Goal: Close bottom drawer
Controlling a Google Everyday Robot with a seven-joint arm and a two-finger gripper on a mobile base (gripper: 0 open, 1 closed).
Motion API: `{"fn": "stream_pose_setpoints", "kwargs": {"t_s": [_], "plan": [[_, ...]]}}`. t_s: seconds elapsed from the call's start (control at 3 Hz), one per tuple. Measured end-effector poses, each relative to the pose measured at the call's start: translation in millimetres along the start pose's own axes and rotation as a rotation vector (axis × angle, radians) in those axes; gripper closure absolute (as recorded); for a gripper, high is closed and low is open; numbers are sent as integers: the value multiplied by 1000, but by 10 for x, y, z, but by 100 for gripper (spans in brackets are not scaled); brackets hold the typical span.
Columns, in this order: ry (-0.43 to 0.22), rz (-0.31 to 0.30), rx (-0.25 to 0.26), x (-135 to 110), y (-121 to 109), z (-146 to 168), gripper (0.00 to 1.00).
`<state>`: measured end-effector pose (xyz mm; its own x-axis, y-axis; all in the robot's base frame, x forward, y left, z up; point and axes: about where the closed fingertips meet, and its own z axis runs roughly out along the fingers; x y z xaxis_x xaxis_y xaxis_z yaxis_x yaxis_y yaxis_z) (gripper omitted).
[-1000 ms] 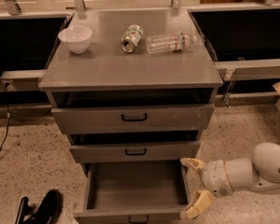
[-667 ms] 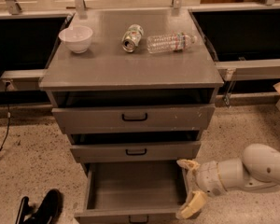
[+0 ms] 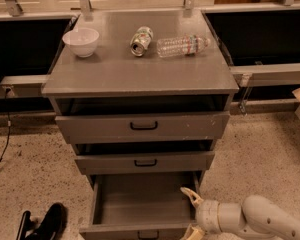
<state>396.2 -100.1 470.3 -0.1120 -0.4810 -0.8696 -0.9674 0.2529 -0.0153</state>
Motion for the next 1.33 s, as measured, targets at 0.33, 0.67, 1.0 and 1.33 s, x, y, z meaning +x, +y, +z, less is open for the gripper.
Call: {"fn": "stream_pose_setpoints", "kwargs": {"t_s": [0.33,0.67,1.0,1.33], "plan": [[-16,-1,-6,93,64,114,0],[25,65,-34,369,-84,280,0],[64,107,-47,1005,-130,620,16],[46,135,-53,1633,-13,966,39]]}}
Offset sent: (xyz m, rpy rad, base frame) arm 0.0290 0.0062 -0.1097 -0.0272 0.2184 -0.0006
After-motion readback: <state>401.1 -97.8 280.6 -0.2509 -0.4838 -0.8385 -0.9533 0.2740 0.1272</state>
